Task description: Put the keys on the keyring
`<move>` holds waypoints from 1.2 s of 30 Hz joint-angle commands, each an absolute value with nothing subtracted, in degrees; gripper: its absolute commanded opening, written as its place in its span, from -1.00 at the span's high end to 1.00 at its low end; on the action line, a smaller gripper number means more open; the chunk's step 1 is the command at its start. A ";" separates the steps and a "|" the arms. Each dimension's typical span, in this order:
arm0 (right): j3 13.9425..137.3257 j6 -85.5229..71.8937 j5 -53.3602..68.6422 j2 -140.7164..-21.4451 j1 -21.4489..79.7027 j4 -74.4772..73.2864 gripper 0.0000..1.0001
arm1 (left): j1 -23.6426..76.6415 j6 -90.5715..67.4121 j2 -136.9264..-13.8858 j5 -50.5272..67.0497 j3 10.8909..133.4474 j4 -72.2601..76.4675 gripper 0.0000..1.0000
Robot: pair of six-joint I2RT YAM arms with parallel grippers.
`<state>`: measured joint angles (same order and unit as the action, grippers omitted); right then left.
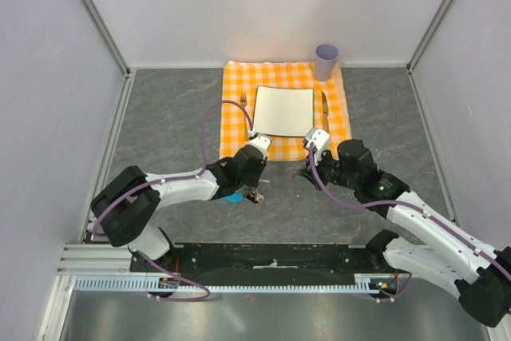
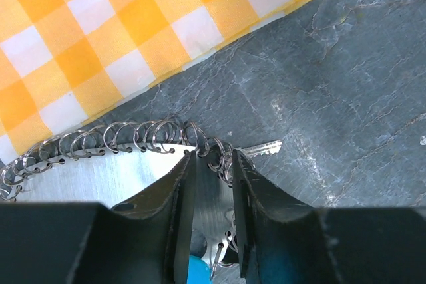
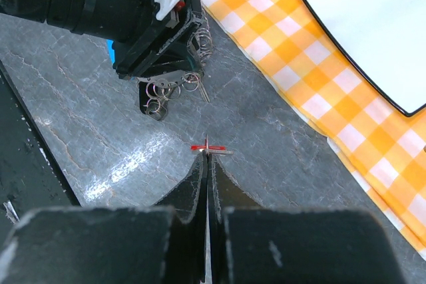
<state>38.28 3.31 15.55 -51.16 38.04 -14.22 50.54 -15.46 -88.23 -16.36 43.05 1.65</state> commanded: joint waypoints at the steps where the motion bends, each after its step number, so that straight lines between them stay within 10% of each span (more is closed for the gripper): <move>1: 38.32 3.87 15.21 -50.89 38.23 -11.60 1.00 | 51.42 -17.75 -89.64 -18.72 46.14 0.80 0.32; 36: 37.88 3.43 15.47 -50.62 38.23 -11.25 1.00 | 54.32 -17.84 -95.71 -24.87 49.83 -3.78 0.63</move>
<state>37.89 3.27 15.55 -51.16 38.04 -13.80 53.87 -15.73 -95.22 -23.27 47.75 -4.23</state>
